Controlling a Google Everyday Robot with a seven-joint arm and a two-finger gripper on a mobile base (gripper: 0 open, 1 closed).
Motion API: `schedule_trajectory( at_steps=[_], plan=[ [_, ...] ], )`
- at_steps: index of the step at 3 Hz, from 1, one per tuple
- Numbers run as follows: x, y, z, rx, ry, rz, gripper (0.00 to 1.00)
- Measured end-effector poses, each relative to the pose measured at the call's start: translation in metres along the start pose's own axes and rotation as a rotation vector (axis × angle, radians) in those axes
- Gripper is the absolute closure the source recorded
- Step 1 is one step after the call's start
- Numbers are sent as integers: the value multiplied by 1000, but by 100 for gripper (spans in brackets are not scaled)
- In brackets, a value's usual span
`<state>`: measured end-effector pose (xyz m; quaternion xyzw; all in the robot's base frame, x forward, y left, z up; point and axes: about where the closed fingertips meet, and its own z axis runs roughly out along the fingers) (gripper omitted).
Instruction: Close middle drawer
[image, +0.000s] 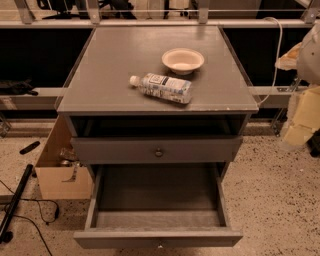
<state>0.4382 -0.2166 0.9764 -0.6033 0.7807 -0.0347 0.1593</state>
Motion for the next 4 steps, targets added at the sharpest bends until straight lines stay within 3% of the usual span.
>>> schedule_trajectory(
  at_steps=[1, 2, 3, 4],
  plan=[
    [0, 0, 0, 0, 0, 0, 0],
    [6, 11, 4, -3, -58, 10, 0],
    [39, 59, 49, -8, -236, 42, 0],
    [49, 115, 88, -109, -407, 152, 0]
  ],
)
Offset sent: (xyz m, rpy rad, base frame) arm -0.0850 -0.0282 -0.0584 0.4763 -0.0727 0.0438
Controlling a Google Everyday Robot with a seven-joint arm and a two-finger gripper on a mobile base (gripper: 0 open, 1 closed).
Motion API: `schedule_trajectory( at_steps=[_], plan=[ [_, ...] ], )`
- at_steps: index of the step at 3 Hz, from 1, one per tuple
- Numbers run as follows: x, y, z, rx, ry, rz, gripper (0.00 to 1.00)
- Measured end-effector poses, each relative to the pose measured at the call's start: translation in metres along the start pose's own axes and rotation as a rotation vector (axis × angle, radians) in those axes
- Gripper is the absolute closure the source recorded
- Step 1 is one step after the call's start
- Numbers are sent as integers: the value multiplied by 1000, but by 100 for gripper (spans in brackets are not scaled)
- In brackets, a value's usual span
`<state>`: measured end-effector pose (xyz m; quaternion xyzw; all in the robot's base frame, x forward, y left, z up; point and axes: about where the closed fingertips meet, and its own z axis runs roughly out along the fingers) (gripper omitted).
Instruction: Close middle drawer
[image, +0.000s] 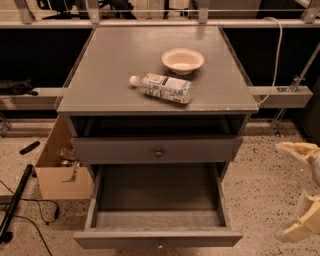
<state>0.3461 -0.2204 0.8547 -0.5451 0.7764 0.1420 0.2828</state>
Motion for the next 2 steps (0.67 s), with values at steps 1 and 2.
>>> schedule_trajectory(
  at_steps=[1, 2],
  plan=[
    [-10, -3, -2, 5, -11, -3, 0],
    [-3, -1, 6, -4, -27, 21, 0]
  ],
)
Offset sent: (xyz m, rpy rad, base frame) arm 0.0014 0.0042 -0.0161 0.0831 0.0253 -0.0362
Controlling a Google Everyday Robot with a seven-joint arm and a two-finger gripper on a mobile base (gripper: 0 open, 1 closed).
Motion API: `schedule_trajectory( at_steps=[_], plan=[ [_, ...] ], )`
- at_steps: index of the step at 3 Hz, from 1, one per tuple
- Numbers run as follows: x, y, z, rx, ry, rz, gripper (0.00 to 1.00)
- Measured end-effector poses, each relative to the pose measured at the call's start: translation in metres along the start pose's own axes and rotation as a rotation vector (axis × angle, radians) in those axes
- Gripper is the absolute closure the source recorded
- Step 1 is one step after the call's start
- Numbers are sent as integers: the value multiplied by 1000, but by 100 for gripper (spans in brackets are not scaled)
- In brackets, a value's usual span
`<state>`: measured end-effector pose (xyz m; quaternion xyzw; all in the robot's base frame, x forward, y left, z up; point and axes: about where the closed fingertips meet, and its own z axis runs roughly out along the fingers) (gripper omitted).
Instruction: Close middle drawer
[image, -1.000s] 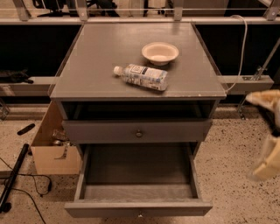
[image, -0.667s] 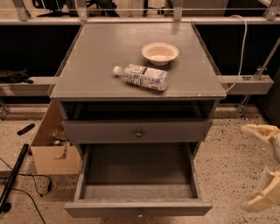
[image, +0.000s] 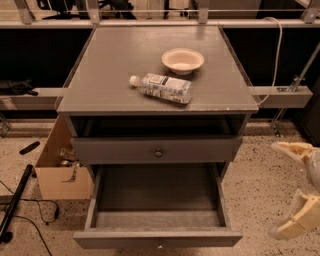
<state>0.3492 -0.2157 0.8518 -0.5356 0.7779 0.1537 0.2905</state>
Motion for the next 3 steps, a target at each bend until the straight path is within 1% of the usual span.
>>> schedule_trajectory(
  at_steps=[1, 2, 3],
  plan=[
    [28, 9, 42, -38, 1, 91, 0],
    [69, 29, 102, -104, 21, 183, 18],
    [107, 47, 135, -137, 40, 237, 42]
  ],
)
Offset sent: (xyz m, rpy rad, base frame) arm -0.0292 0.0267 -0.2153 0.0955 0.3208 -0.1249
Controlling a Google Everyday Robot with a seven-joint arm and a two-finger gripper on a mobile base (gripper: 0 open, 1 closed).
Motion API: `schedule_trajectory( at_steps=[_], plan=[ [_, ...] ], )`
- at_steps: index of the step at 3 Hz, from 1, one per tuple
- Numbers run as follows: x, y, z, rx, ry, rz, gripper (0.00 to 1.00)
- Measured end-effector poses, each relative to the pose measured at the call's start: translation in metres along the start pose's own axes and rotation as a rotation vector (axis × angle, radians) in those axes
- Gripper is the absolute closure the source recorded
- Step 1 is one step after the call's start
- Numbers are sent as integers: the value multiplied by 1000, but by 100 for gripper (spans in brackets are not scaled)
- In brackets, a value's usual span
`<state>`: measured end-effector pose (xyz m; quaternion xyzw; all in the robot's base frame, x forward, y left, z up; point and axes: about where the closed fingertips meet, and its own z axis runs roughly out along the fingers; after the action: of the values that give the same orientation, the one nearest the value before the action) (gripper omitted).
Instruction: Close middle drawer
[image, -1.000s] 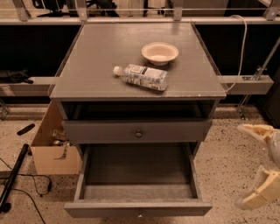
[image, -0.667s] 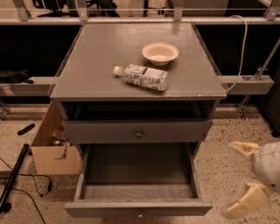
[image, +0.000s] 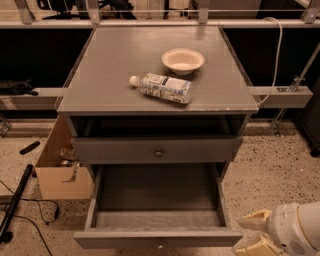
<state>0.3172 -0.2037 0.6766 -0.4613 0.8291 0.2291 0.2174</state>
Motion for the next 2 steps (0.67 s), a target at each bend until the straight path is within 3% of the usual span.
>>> schedule_trajectory(
  at_steps=[1, 2],
  plan=[
    [38, -14, 19, -18, 5, 38, 73],
    [38, -14, 20, -18, 5, 38, 96]
  ],
)
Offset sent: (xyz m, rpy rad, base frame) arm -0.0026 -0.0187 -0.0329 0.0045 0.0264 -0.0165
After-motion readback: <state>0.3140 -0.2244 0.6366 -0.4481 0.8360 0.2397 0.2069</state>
